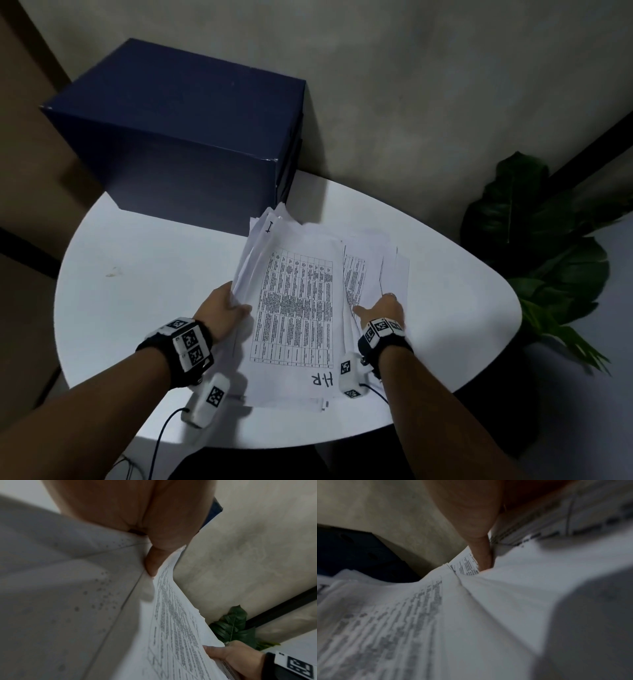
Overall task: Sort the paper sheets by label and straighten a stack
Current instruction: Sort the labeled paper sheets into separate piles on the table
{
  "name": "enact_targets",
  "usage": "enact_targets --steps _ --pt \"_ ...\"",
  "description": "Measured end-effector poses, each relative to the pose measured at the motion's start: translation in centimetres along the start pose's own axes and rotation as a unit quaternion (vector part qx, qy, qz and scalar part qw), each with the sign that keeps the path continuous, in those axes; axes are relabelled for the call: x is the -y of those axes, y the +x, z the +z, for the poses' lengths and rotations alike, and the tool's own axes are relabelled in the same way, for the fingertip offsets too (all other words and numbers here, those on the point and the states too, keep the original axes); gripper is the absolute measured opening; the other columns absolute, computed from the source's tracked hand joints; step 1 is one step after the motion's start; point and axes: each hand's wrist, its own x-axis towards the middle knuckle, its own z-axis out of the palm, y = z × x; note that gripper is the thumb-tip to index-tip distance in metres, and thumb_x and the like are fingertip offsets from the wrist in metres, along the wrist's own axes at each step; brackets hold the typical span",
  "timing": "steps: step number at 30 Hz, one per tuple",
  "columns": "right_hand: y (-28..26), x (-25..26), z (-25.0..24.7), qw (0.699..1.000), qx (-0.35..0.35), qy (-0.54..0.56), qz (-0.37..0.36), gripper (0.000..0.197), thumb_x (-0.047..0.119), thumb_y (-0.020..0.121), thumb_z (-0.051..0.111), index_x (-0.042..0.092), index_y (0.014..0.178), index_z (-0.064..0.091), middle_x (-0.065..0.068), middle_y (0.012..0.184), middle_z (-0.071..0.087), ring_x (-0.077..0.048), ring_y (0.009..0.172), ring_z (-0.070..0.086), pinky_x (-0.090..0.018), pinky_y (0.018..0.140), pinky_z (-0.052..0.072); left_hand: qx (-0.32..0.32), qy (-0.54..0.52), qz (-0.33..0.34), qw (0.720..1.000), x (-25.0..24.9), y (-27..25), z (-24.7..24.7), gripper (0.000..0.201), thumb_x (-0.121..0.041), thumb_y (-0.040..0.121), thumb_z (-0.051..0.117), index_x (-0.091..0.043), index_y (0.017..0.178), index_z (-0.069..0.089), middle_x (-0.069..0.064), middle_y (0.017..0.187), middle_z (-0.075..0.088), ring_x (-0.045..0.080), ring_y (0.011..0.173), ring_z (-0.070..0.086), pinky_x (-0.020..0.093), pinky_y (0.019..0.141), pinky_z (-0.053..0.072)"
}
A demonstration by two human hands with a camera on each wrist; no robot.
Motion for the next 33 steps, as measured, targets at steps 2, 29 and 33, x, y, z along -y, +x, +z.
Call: enact_targets --steps 2,29,33 --pt "0.0 0.0 0.0 1.000 0.016 0.025 0.007 0.062 0.033 0.075 0.078 0.003 0.123 0.053 -0.016 0.121 0.063 -0.035 0.110 0.062 -0.040 0.091 0.053 0.004 -0.005 -0.002 1.000 0.1 0.1 0.0 0.025 -0.014 0.089 0.070 -0.006 0.111 0.060 0.016 0.100 0.068 0.033 0.095 0.064 0.039 0.082 0.050" --pt "-3.2 1.2 -1.8 0.993 0.018 0.094 -0.068 0.066 0.051 0.086 0.063 0.013 0.138 0.048 -0.007 0.145 0.048 -0.033 0.129 0.047 -0.040 0.104 0.043 0.109 -0.255 -0.160 0.947 -1.6 1.6 0.4 0.078 -0.076 0.086 0.048 -0.010 0.122 0.066 0.008 0.120 0.070 0.028 0.114 0.066 0.043 0.106 0.046" --pt "-1.0 -0.7 -1.2 0.999 -0.014 -0.034 -0.002 0.086 0.051 0.081 0.067 0.010 0.147 0.030 -0.014 0.148 0.032 -0.038 0.133 0.035 -0.052 0.105 0.039 0.083 0.014 -0.036 0.996 -2.3 1.5 1.4 0.024 -0.025 0.084 0.073 -0.008 0.099 0.067 0.006 0.087 0.074 0.028 0.085 0.072 0.031 0.071 0.054"
